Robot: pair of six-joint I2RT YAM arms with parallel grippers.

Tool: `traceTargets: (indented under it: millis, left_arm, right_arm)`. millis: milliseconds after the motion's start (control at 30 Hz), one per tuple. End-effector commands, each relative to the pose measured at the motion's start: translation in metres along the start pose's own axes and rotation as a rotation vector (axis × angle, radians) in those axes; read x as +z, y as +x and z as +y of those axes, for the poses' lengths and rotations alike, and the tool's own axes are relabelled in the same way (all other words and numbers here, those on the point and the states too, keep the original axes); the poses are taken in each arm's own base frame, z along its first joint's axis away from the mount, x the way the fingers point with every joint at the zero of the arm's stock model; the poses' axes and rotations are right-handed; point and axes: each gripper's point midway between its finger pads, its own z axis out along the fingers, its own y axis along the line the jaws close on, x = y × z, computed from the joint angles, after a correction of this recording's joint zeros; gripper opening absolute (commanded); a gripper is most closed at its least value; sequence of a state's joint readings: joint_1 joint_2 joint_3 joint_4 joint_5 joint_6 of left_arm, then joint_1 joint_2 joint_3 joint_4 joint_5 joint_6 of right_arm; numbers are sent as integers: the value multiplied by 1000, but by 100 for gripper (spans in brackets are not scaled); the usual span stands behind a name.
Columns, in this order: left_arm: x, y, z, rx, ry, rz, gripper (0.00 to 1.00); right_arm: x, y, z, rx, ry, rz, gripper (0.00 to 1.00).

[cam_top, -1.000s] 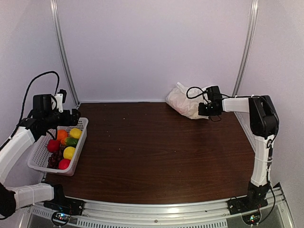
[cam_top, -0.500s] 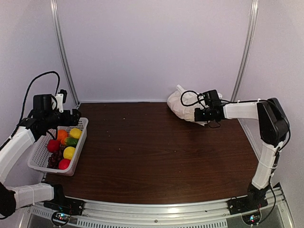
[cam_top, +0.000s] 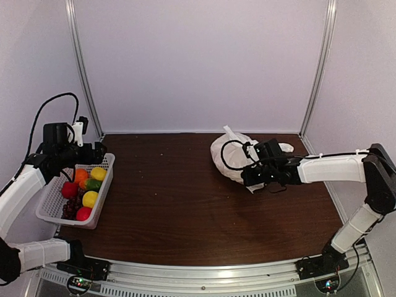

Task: Untie the knot of the plastic bag and take out the fruit
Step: Move the takeout bag to the center of the board.

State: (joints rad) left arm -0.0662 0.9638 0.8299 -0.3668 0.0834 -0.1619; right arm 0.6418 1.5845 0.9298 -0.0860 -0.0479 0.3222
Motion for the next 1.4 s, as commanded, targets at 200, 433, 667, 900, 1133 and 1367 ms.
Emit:
traceTargets:
  millis: [200,433,667,900,1133,1367]
  left_arm:
    - [-15,-17,-15,8,85,-102,97]
    - [-23,-23,-33,-92,136,-135,98]
    - [-29,-18,-76,-138,240,-135,97]
    - [-47,-13,-93,-151,282,-147,98]
    - [-63,-10,-94,-170,308,-145,97]
    - [-64,-3,-129,-228,419,-106,96]
  right_arm:
    - [-40,56,82,-5,-165,8,0]
    - [-66,95,134,-112,-253,53,0]
    - [-85,126,177,-164,-332,81,0]
    - [-100,123,193,-197,-333,70,40]
    - [-151,51,157,-212,-159,-95,85]
    - [-171,-2,92,-105,20,-102,92]
